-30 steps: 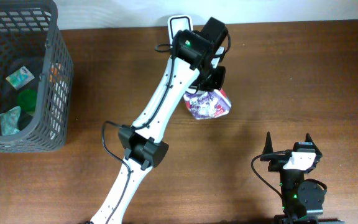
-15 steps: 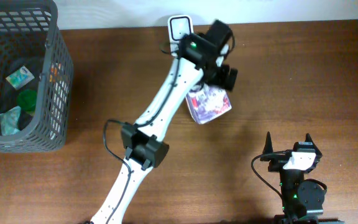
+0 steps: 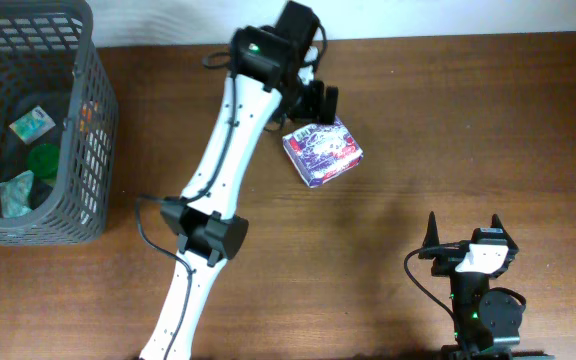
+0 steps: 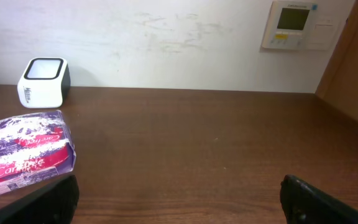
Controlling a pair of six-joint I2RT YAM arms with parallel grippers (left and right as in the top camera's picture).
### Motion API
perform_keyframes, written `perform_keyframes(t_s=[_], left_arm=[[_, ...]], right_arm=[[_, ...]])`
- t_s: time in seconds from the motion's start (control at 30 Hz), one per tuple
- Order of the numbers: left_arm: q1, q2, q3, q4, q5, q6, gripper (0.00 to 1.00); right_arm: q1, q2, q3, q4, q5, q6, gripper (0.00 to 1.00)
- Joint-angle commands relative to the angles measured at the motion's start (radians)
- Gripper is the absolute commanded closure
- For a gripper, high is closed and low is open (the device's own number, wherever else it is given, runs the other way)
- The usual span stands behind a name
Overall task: Scan the item barcode
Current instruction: 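Turn the package barcode toward the scanner, then set it down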
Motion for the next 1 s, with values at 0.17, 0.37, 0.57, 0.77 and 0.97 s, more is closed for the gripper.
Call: perform_keyframes(t_s=[0.17, 0.37, 0.57, 0.77, 0.97], left_arm=[[-0.032, 0.085, -0.27, 0.06, -0.041, -0.228, 0.01], [-0.033, 0.085, -0.413, 0.164, -0.023, -0.234, 0.41], [-0.034, 0.084, -0.431, 0.146, -0.023, -0.079, 1.0], [-0.013, 0.071, -0.378, -0.01, -0.108, 0.232, 1.0], [-0.013, 0.055, -0.375, -0.003, -0.117, 0.327, 0.79]], right_arm=[[-0.007, -0.005, -0.008, -0.004, -0.002, 0.001, 0.01], [-0.007, -0.005, -0.008, -0.004, -0.002, 0.001, 0.02], [-0.007, -0.005, -0.008, -0.004, -0.002, 0.001, 0.02], [-0.007, -0.005, -0.008, -0.004, -0.002, 0.001, 0.02], [-0.007, -0.005, -0.008, -0.004, -0.002, 0.001, 0.02]])
